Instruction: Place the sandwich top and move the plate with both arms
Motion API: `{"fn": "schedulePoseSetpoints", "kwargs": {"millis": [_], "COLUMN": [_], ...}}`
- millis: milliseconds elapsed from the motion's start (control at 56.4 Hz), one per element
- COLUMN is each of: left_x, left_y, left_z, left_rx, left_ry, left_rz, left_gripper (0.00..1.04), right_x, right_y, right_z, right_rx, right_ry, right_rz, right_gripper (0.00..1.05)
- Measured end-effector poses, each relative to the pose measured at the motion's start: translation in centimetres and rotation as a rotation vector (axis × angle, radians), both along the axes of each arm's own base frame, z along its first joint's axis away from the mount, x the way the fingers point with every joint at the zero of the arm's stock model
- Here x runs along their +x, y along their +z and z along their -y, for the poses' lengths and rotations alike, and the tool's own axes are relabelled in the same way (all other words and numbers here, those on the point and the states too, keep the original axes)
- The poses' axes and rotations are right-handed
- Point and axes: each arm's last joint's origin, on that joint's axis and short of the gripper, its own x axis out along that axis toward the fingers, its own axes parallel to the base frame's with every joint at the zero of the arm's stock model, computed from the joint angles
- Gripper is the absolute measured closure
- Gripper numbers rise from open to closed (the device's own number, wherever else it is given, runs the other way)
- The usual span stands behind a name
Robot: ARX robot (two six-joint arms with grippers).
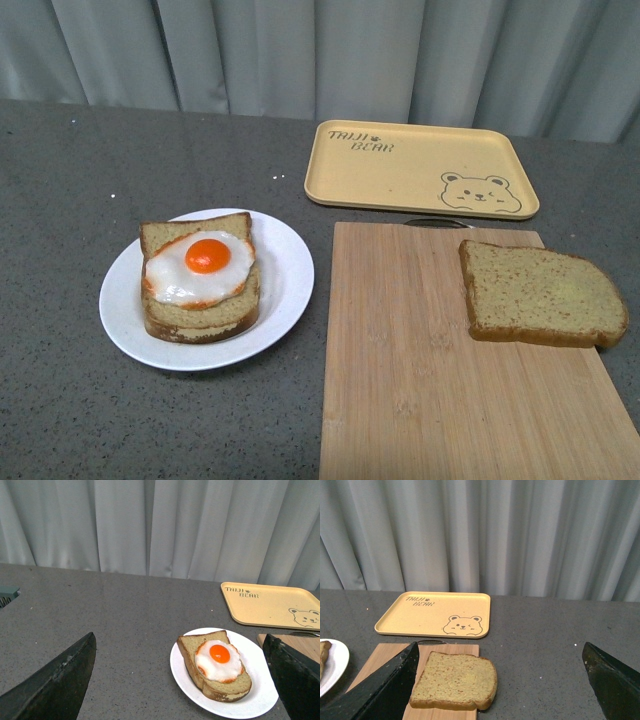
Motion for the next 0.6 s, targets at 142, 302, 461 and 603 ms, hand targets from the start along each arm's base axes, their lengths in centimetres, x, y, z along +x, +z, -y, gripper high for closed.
{"fn": "schedulePoseSetpoints", "kwargs": {"millis": [142,302,461,603], "left_x": [0.00,0.00,0.00,0.00], "left_y": [0.00,0.00,0.00,0.00], "left_z": [0.00,0.00,0.00,0.00], "left_rx": [0.000,0.000,0.000,0.000], "left_ry": [0.000,0.000,0.000,0.000], "left_rz": [0.000,0.000,0.000,0.000], "left_gripper": [0.07,0.07,0.07,0.07], "right_x": [0.00,0.00,0.00,0.00], "right_y": [0.00,0.00,0.00,0.00], "right_z": [0.00,0.00,0.00,0.00], "right_rx": [0.000,0.000,0.000,0.000], "right_ry": [0.000,0.000,0.000,0.000], "right_rz": [0.000,0.000,0.000,0.000], "right_gripper": [0.09,0.09,0.09,0.09]}}
